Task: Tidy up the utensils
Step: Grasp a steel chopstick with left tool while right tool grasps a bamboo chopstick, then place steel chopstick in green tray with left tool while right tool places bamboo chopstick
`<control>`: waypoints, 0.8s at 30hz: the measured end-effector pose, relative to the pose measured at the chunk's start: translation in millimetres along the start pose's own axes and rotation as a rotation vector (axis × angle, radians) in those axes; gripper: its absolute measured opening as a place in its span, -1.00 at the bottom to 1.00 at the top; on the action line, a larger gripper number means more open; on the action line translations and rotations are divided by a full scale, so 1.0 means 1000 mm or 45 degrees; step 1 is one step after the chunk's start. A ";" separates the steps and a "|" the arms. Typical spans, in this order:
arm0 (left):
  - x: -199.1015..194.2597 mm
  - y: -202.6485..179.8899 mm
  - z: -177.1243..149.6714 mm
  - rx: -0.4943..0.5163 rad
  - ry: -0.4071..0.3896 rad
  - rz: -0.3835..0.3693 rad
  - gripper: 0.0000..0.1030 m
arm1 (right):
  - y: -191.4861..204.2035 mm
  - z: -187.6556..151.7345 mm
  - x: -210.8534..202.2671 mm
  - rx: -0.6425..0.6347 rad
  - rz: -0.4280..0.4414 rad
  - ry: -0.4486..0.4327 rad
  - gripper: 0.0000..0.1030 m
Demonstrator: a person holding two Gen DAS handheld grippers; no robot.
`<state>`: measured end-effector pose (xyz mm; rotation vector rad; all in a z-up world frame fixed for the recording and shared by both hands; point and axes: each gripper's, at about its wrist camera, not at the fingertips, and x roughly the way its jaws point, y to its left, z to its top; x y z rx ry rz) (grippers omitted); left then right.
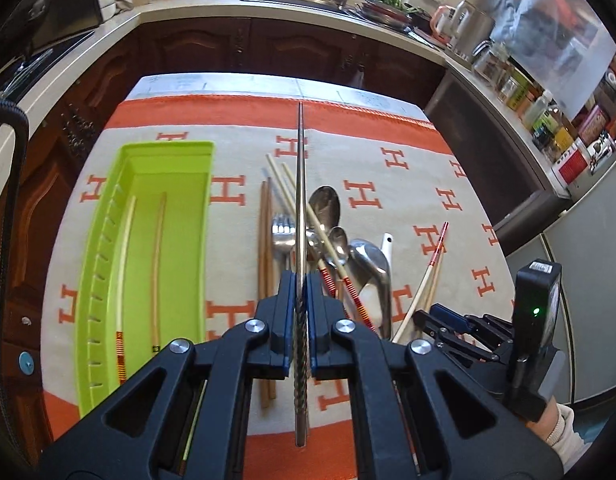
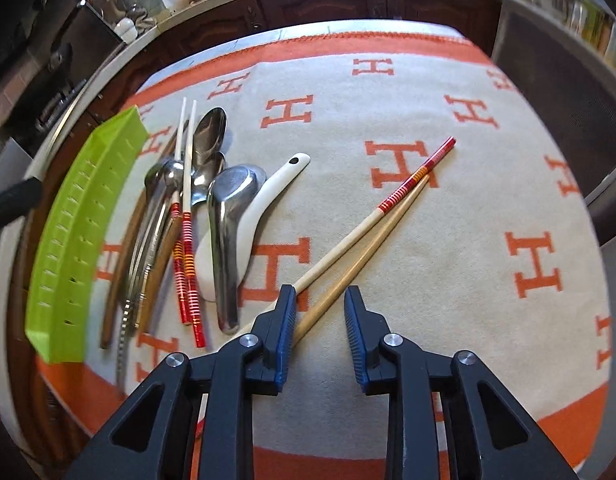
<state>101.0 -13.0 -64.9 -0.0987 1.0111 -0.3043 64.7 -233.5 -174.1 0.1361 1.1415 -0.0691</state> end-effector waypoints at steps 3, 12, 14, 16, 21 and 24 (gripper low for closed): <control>-0.006 0.013 -0.006 -0.028 -0.014 -0.010 -0.93 | 0.006 -0.005 -0.002 -0.028 -0.080 -0.019 -0.66; -0.025 0.054 -0.017 -0.108 -0.068 0.003 -0.93 | -0.040 -0.011 -0.011 0.264 0.042 0.027 -0.89; -0.028 0.066 -0.019 -0.128 -0.078 0.014 -0.93 | -0.048 -0.011 -0.015 0.309 0.063 0.031 -0.89; -0.032 0.079 -0.021 -0.149 -0.086 0.031 -0.93 | -0.050 -0.011 -0.026 0.344 0.083 0.010 -0.89; -0.033 0.107 -0.027 -0.187 -0.090 0.087 -0.93 | -0.032 0.001 -0.057 0.328 0.194 -0.050 -0.89; -0.029 0.121 -0.030 -0.203 -0.078 0.117 -0.93 | -0.005 0.012 -0.076 0.265 0.297 -0.075 -0.89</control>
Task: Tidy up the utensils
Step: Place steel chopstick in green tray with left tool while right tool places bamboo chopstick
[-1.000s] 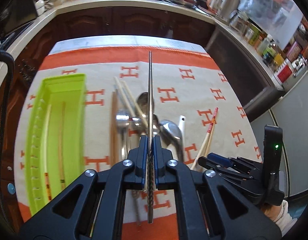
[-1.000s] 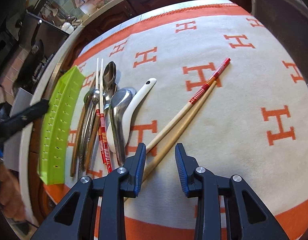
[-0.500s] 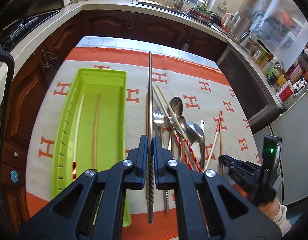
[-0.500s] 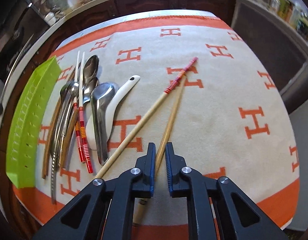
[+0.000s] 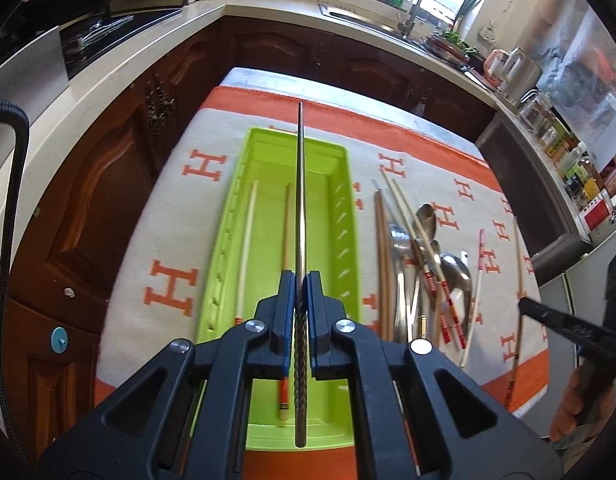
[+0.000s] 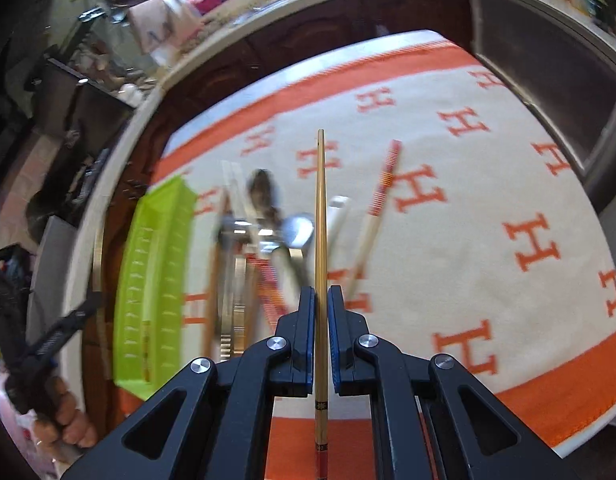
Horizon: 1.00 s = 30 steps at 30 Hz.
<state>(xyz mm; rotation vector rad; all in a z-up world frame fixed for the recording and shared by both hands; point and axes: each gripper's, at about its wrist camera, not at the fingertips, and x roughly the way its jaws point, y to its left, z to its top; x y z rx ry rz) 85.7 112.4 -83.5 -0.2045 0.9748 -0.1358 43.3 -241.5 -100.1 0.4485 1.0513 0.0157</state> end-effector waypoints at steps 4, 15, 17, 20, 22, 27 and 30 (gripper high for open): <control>0.011 0.012 -0.003 0.003 0.027 0.045 -0.93 | 0.048 0.013 -0.005 -0.087 0.124 0.001 -0.89; 0.021 0.034 -0.006 -0.035 0.049 0.104 -0.93 | 0.185 0.031 0.025 -0.273 0.325 0.110 -0.89; 0.014 0.039 -0.004 -0.046 0.031 0.112 -0.93 | 0.197 0.031 0.036 -0.278 0.338 0.140 -0.89; 0.002 0.045 0.000 -0.055 -0.011 0.121 -0.93 | 0.211 0.031 0.053 -0.278 0.347 0.179 -0.89; -0.004 0.048 0.002 -0.055 -0.030 0.128 -0.93 | 0.216 0.030 0.062 -0.277 0.349 0.195 -0.89; -0.010 0.053 0.009 -0.060 -0.045 0.158 -0.93 | 0.220 0.032 0.085 -0.242 0.358 0.244 -0.89; -0.010 0.053 0.009 -0.054 -0.042 0.170 -0.93 | 0.219 0.032 0.097 -0.233 0.354 0.259 -0.89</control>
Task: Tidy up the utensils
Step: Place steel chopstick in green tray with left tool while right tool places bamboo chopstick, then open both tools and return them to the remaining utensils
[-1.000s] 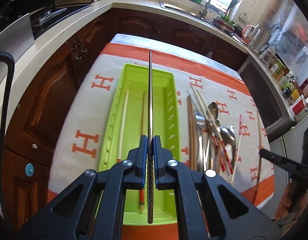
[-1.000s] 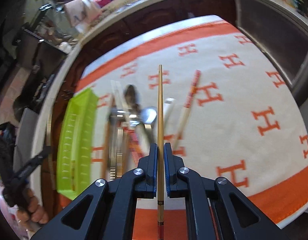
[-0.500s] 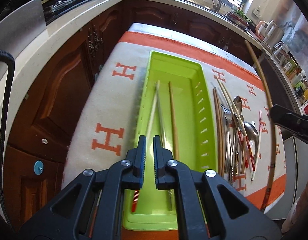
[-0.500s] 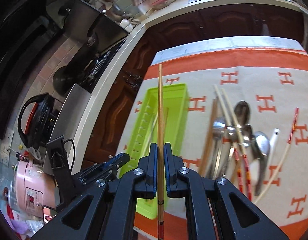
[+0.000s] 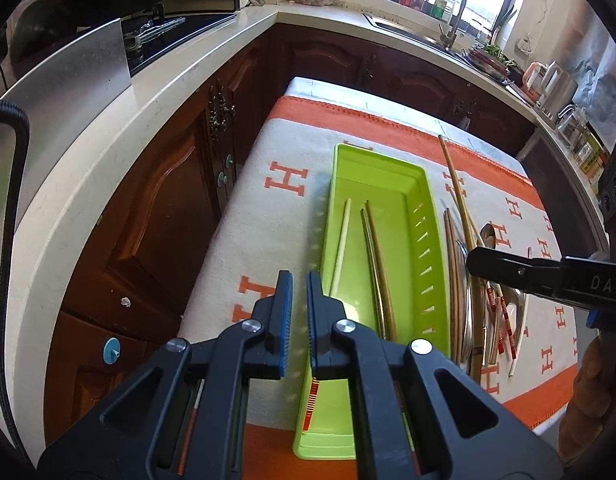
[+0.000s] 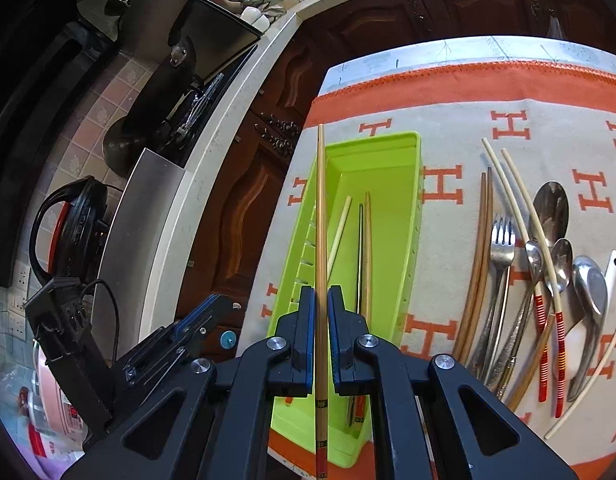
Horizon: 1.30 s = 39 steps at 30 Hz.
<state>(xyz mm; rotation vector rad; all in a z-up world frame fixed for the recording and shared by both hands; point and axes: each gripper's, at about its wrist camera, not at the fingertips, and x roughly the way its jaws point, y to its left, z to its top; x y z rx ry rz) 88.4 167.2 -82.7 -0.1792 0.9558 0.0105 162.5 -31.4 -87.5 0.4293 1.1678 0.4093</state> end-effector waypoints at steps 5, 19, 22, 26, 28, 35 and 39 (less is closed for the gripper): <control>0.004 0.000 -0.002 0.002 0.011 0.008 -0.93 | -0.001 0.003 0.012 0.008 -0.008 0.016 -0.88; 0.008 -0.011 -0.002 0.028 0.034 0.008 -0.93 | 0.002 0.001 0.011 -0.069 -0.081 0.009 -0.62; 0.008 -0.015 -0.002 0.040 0.038 0.006 -0.93 | 0.003 -0.002 0.004 -0.088 -0.089 -0.002 -0.62; 0.007 -0.022 -0.004 0.057 0.045 0.000 -0.93 | 0.002 -0.007 -0.004 -0.113 -0.106 -0.017 -0.62; 0.006 -0.025 -0.004 0.067 0.047 -0.004 -0.93 | 0.000 -0.010 -0.009 -0.118 -0.107 -0.025 -0.62; 0.002 -0.039 -0.007 0.105 0.055 -0.021 -0.92 | -0.012 -0.022 -0.026 -0.133 -0.127 -0.050 -0.62; 0.000 -0.051 -0.011 0.135 0.064 -0.035 -0.92 | -0.023 -0.032 -0.039 -0.133 -0.150 -0.076 -0.60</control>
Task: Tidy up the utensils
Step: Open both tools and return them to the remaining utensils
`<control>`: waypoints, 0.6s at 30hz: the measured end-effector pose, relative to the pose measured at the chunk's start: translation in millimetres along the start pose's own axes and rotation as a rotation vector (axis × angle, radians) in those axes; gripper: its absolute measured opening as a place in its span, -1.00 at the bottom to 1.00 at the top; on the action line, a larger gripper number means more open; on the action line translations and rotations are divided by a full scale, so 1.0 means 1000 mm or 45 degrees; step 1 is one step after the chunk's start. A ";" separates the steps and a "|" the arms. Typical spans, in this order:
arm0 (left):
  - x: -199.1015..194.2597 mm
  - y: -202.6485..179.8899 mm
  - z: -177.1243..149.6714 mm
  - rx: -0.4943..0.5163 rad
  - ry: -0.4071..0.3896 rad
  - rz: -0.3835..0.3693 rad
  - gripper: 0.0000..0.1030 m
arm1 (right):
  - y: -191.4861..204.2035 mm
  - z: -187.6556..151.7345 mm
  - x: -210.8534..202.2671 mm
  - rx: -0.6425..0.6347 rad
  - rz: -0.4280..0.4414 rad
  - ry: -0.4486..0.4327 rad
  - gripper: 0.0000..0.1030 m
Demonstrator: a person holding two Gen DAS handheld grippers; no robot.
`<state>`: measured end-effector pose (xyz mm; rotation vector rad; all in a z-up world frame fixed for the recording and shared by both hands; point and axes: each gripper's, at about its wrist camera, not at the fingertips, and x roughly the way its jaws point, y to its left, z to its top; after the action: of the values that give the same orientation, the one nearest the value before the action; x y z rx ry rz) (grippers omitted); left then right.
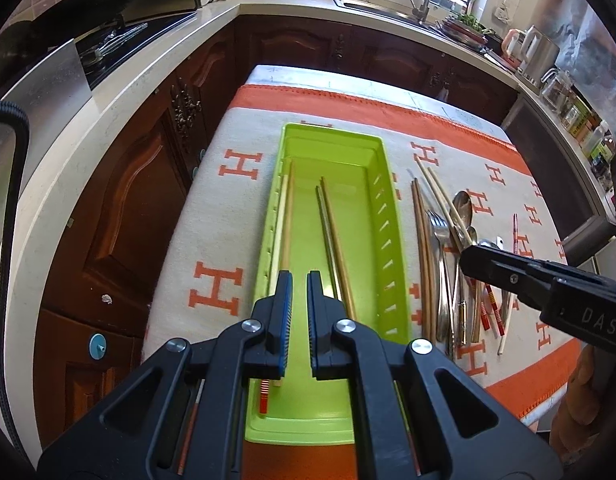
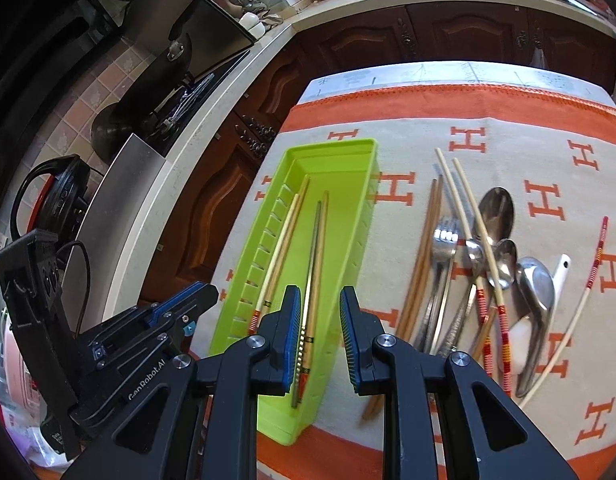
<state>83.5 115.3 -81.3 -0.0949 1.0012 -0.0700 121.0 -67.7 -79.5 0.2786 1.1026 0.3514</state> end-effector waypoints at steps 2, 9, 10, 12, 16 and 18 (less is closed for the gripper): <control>-0.001 -0.006 -0.001 0.016 0.002 -0.009 -0.92 | -0.007 -0.005 -0.006 0.006 -0.011 -0.011 -0.55; -0.001 -0.031 -0.003 0.077 0.013 -0.045 -0.92 | -0.043 -0.025 -0.035 0.044 -0.066 -0.070 -0.48; -0.001 -0.035 -0.003 0.084 0.016 -0.054 -0.92 | -0.047 -0.026 -0.038 0.050 -0.069 -0.076 -0.48; 0.000 -0.044 -0.002 0.098 0.022 -0.073 -0.92 | -0.061 -0.030 -0.049 0.072 -0.080 -0.100 -0.48; 0.005 -0.064 -0.003 0.129 0.047 -0.110 -0.87 | -0.090 -0.037 -0.067 0.121 -0.102 -0.138 -0.48; 0.008 -0.075 -0.003 0.145 0.062 -0.132 -0.85 | -0.106 -0.039 -0.074 0.152 -0.114 -0.153 -0.48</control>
<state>84.6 39.9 -81.3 -0.0413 1.0382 -0.2248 70.2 -193.1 -76.6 0.3506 1.0153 0.1870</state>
